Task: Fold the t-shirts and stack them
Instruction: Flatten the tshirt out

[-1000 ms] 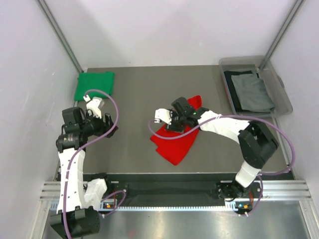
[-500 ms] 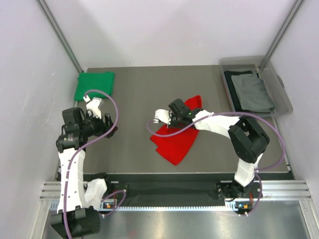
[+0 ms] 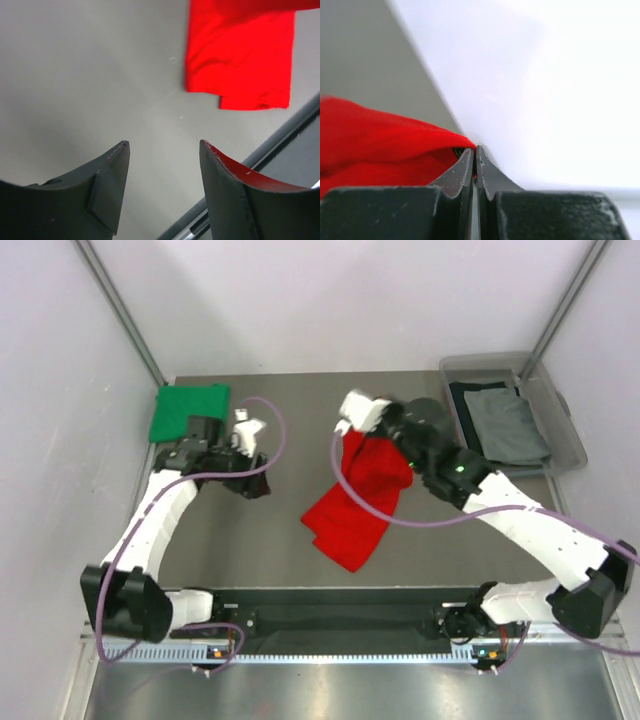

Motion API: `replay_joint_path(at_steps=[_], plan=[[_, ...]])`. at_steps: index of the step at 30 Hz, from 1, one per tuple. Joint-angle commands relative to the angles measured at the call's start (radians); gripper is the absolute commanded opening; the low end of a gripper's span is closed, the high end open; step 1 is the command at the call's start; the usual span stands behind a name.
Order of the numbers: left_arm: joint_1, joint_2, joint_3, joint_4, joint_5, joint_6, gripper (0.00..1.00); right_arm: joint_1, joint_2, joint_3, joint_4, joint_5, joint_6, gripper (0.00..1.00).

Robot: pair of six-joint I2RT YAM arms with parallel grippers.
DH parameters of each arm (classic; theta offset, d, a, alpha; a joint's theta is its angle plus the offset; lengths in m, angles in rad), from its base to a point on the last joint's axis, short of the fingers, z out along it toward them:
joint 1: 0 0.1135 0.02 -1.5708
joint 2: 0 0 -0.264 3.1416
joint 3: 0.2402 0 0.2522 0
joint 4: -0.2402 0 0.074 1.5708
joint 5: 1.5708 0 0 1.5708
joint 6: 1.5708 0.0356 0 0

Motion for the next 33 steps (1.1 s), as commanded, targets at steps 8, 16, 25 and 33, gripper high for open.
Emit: replay_joint_path(at_steps=[8,16,25,33], plan=[[-0.338,0.431,0.181,-0.03,-0.159,0.09,0.61,-0.196,-0.159,-0.183,0.056,0.084,0.016,0.0],[-0.347,0.692,0.312,-0.1,-0.112,0.076,0.55,-0.238,-0.219,-0.252,0.041,0.072,0.04,0.0],[-0.381,0.775,0.332,-0.157,-0.057,0.113,0.25,-0.293,-0.183,-0.287,0.067,0.03,0.105,0.0],[-0.372,0.693,0.353,-0.189,-0.053,0.131,0.0,-0.318,-0.052,-0.2,0.025,0.015,0.246,0.0]])
